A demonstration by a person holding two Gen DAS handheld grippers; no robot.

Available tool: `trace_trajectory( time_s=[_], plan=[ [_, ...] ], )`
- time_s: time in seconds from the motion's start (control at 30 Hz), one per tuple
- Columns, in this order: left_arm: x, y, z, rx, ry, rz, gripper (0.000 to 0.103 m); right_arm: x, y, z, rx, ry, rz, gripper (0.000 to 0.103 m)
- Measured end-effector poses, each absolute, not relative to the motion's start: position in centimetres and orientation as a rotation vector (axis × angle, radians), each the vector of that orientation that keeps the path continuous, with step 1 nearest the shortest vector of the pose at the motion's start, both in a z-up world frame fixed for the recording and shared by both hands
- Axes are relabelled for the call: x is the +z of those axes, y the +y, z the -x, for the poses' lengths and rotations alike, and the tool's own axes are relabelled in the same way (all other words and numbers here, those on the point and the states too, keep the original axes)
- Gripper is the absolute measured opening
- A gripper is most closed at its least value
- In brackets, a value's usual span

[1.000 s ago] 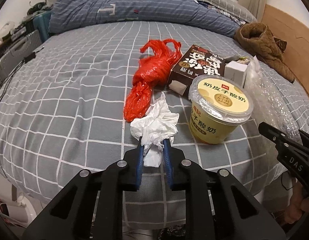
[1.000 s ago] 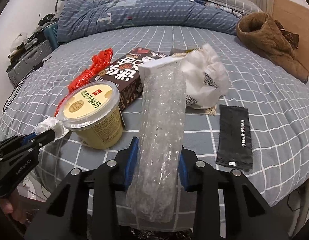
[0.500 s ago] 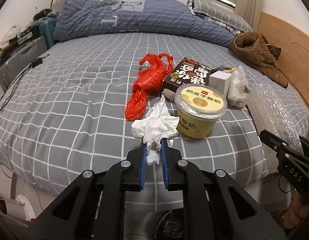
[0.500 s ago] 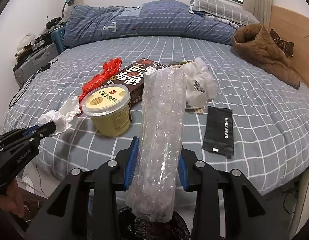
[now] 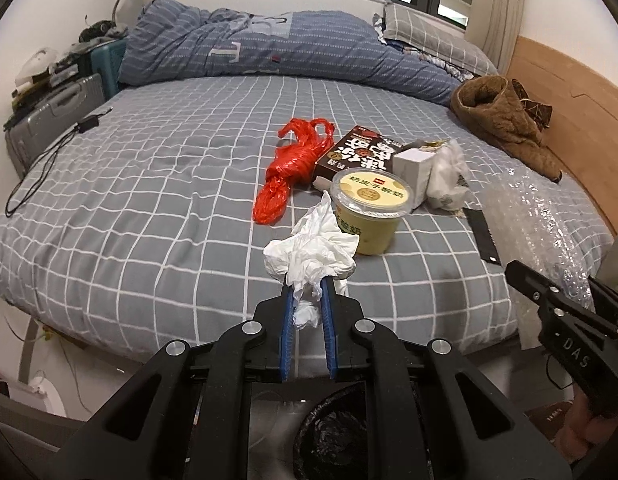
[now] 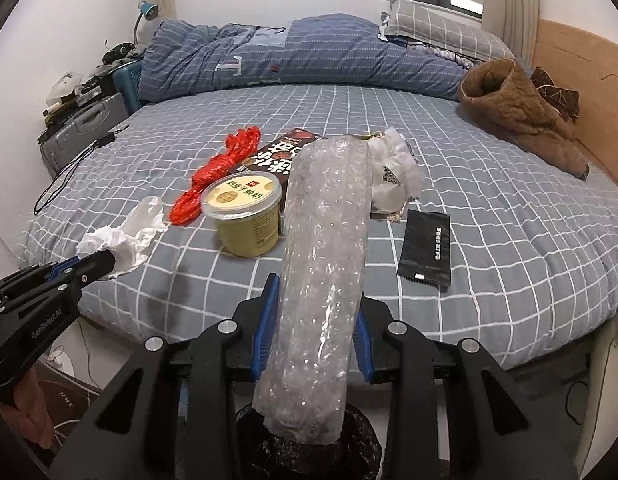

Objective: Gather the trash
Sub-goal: 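Carry the tissue and bubble wrap down over the black trash bin with both grippers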

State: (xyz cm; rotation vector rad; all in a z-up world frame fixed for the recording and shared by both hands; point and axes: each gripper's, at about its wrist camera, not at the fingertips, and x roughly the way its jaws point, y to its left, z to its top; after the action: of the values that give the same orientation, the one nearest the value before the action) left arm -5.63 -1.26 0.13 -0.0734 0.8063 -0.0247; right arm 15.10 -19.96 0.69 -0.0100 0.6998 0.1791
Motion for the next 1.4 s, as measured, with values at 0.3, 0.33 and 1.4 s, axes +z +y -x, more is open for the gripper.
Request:
trace_trajectory(
  time_s=[0.3, 0.33, 1.4],
  plan=[
    [0.7, -2.1, 9.2, -0.034, 0.817, 0.071, 0.012, 1.5, -20.5, -11.7, 0.177, 0.701, -0.001, 0.031],
    [0.7, -2.2, 9.5, -0.036, 0.818, 0.07, 0.012, 1.6, -20.5, -11.2, 0.177, 0.702, -0.002, 0.031],
    [-4.6, -2.8, 16.0, -0.066, 0.973, 0.101, 0.012, -4.6, -18.9, -4.3, 0.188, 0.849, 0.053, 0.03]
  ],
)
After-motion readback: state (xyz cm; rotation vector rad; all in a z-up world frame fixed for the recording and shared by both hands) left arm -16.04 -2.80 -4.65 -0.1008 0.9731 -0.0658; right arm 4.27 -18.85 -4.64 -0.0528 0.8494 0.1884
